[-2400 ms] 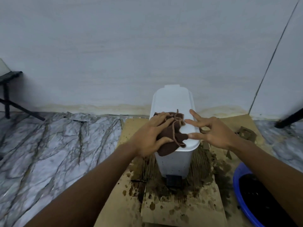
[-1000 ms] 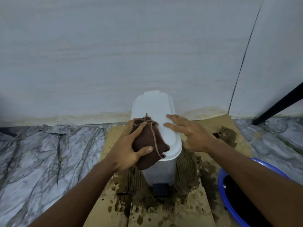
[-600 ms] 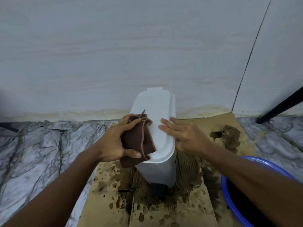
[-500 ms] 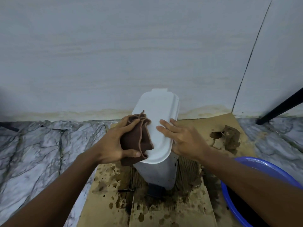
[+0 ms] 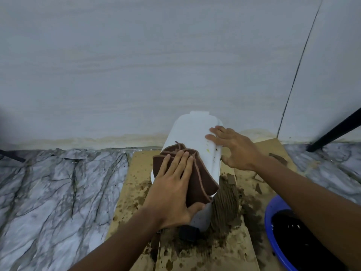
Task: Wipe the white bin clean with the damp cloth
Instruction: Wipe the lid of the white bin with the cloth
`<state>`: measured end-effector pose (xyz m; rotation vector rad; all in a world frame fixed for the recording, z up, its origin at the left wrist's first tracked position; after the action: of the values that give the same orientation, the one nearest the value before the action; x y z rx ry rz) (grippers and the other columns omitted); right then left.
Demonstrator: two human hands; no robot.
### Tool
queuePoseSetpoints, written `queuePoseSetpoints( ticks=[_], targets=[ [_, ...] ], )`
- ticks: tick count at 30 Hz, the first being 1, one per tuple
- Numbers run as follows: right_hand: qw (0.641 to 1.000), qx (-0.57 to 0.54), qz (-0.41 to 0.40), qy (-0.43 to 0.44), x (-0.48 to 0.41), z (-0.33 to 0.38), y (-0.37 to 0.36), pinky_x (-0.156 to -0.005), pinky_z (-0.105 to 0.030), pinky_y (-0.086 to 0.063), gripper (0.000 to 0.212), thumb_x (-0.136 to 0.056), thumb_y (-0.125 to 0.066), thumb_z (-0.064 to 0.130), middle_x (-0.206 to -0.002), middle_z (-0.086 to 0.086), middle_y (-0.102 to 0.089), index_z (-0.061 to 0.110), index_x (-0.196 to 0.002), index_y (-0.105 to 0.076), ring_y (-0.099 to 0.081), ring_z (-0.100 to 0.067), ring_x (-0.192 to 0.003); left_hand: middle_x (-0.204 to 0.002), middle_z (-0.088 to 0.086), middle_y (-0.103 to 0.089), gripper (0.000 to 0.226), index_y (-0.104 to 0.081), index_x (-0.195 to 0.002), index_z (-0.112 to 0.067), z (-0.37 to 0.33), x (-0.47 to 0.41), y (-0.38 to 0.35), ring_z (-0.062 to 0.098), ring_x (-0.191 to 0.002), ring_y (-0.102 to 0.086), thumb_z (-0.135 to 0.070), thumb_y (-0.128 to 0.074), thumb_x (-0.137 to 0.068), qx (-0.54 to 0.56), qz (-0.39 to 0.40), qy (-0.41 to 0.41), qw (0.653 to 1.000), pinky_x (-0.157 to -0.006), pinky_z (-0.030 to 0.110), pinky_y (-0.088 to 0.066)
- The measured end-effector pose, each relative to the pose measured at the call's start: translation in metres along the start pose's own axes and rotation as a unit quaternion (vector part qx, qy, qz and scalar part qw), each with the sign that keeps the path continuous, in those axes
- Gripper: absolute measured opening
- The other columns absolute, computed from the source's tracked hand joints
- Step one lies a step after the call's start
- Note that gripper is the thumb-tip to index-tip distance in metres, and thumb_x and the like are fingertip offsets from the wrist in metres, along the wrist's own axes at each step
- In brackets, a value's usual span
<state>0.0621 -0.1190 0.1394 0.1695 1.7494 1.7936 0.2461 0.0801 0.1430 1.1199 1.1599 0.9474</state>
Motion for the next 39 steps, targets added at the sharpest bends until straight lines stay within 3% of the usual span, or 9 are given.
queuePoseSetpoints(
  ticks=[6,11,14,17,22,28,32,36,39],
  targets=[
    [0.989,0.058,-0.072,0.119,-0.023,-0.014,-0.015,-0.096,-0.062,-0.049,0.075,-0.065,-0.082,-0.002,-0.136,-0.020,-0.059,0.004,-0.135,-0.056,-0.056,-0.042,-0.126,-0.161,0.020,-0.031,0.111,-0.030,-0.154,0.002,0.015,-0.004,-0.008,0.031,-0.153,-0.018,-0.058,-0.061,-0.066,-0.017,-0.030,-0.050,0.998,-0.121,0.050,-0.014],
    [0.978,0.074,-0.140,0.136,-0.017,-0.014,-0.016,-0.070,-0.043,-0.060,0.067,-0.063,-0.084,0.002,-0.130,-0.014,-0.065,0.005,-0.127,-0.066,-0.063,-0.036,-0.118,-0.162,0.017,-0.031,0.105,-0.030,-0.155,-0.001,0.033,-0.006,-0.008,0.028,-0.154,-0.019,-0.048,-0.058,-0.065,0.009,-0.049,-0.094,0.994,-0.126,0.044,-0.006],
    [0.975,0.097,-0.163,0.119,-0.007,-0.008,-0.012,-0.065,-0.042,-0.060,0.062,-0.064,-0.086,0.014,-0.125,-0.010,-0.069,0.009,-0.123,-0.070,-0.067,-0.032,-0.114,-0.164,0.012,-0.027,0.102,-0.028,-0.157,-0.006,0.049,-0.008,-0.007,0.024,-0.156,-0.015,-0.041,-0.068,-0.070,0.035,-0.060,-0.115,0.991,-0.127,0.046,-0.006],
    [0.973,0.118,-0.176,0.090,0.010,0.003,-0.010,-0.074,-0.044,-0.060,0.057,-0.066,-0.083,0.028,-0.121,-0.007,-0.071,0.013,-0.120,-0.072,-0.068,-0.031,-0.112,-0.166,0.007,-0.023,0.103,-0.024,-0.159,-0.014,0.080,-0.010,-0.008,0.020,-0.156,-0.012,-0.043,-0.076,-0.075,0.063,-0.050,-0.098,0.992,-0.126,0.054,-0.012],
    [0.981,0.115,-0.140,0.069,0.024,0.020,-0.011,-0.095,-0.051,-0.053,0.062,-0.063,-0.080,0.026,-0.124,-0.014,-0.068,0.006,-0.121,-0.069,-0.063,-0.033,-0.119,-0.169,-0.002,-0.011,0.097,-0.017,-0.161,-0.021,0.103,-0.007,-0.005,0.013,-0.157,0.002,-0.079,-0.042,-0.088,0.122,-0.015,-0.032,0.992,-0.127,0.052,-0.009],
    [0.990,0.085,-0.097,0.059,0.026,-0.005,-0.007,-0.104,-0.060,-0.044,0.078,-0.063,-0.080,0.018,-0.140,-0.013,-0.058,0.012,-0.137,-0.057,-0.053,-0.036,-0.131,-0.169,-0.003,-0.001,0.107,-0.008,-0.162,-0.018,0.065,-0.003,-0.002,0.007,-0.155,0.013,-0.049,-0.068,-0.079,0.140,0.007,-0.029,0.990,-0.126,0.042,0.008],
    [0.993,0.088,-0.070,0.028,0.025,-0.022,-0.003,-0.102,-0.063,-0.043,0.097,-0.052,-0.087,0.012,-0.140,-0.014,-0.057,0.014,-0.140,-0.047,-0.053,-0.040,-0.129,-0.168,-0.005,0.000,0.107,-0.010,-0.162,-0.019,0.041,-0.003,-0.004,0.004,-0.153,0.016,-0.044,-0.072,-0.078,0.124,-0.023,-0.022,0.992,-0.124,0.031,0.016],
    [0.990,0.104,-0.091,0.013,0.022,-0.016,0.001,-0.081,-0.055,-0.056,0.087,-0.043,-0.091,0.008,-0.129,-0.012,-0.066,0.008,-0.127,-0.066,-0.063,-0.039,-0.117,-0.167,-0.003,-0.005,0.108,-0.015,-0.162,-0.017,0.043,-0.014,-0.008,0.010,-0.156,0.007,-0.040,-0.074,-0.073,0.109,-0.023,-0.023,0.994,-0.126,0.036,0.010],
    [0.986,0.131,-0.103,0.005,0.021,-0.001,0.001,-0.076,-0.056,-0.058,0.082,-0.044,-0.090,0.012,-0.124,-0.013,-0.069,0.006,-0.123,-0.068,-0.066,-0.040,-0.112,-0.167,-0.005,-0.007,0.105,-0.017,-0.161,-0.020,0.064,-0.018,-0.006,0.010,-0.156,0.004,-0.038,-0.075,-0.075,0.113,-0.019,-0.017,0.993,-0.126,0.035,0.010]
  ],
)
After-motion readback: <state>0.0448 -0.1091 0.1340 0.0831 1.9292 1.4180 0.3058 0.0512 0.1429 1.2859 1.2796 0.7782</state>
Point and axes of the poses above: each hand's wrist, its own x-axis away from the middle knuckle, its own y-axis out of the back of the hand, z = x × y, the point moved 1 cm from there along -x, towards the middle knuckle
